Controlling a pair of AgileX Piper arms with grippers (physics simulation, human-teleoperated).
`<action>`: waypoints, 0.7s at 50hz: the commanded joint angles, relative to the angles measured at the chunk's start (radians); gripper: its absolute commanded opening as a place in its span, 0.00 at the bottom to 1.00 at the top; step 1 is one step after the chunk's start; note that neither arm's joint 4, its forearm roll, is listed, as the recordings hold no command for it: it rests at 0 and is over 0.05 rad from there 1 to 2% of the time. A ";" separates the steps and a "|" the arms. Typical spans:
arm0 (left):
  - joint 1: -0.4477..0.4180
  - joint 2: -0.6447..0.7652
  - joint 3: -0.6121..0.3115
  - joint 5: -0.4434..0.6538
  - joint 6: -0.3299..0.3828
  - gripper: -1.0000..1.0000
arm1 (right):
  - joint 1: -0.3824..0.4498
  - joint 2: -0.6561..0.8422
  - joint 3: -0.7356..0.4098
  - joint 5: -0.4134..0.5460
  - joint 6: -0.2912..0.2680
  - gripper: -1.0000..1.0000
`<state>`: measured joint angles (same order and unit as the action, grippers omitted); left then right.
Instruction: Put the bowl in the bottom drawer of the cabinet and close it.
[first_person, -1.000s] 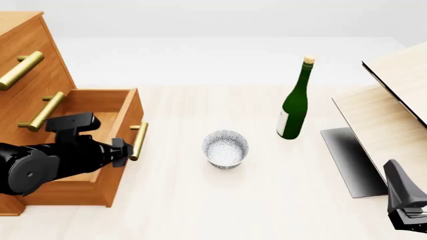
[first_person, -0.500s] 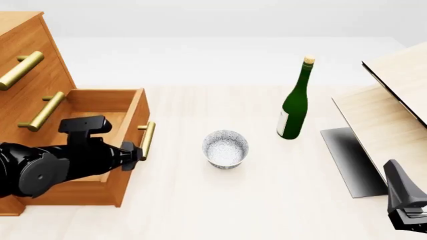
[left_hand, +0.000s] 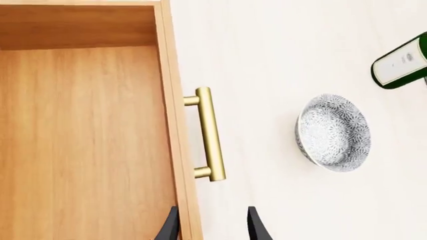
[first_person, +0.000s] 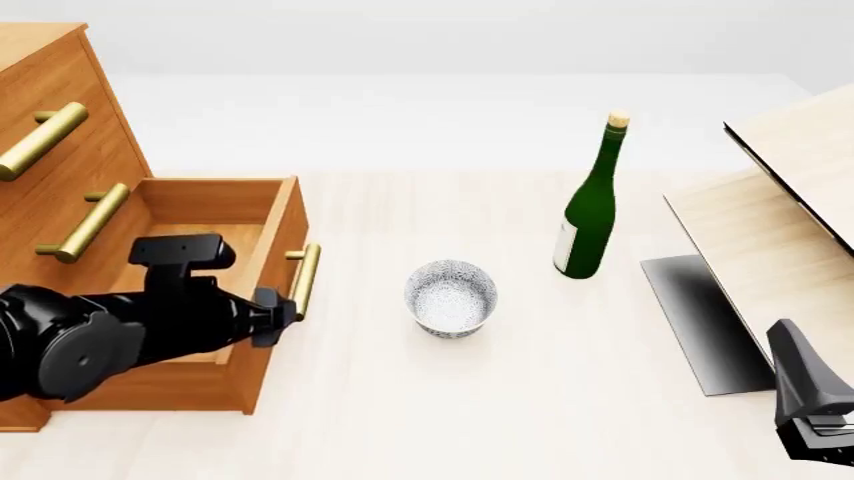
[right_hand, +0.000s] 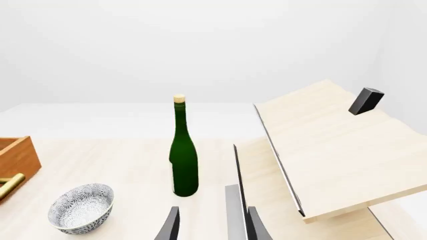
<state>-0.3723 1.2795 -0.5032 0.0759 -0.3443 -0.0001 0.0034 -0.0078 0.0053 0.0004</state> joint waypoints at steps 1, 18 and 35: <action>-0.060 -0.106 0.031 -0.043 0.040 1.00 | 0.000 0.000 0.000 0.000 0.000 1.00; -0.017 -0.197 0.033 0.003 0.114 1.00 | 0.000 0.000 0.000 0.000 0.000 1.00; 0.003 -0.288 0.031 0.050 0.164 1.00 | 0.000 0.000 0.000 0.000 0.000 1.00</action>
<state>-0.3672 1.1072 -0.5099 0.1452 -0.2380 -0.0002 0.0034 -0.0078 0.0053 0.0005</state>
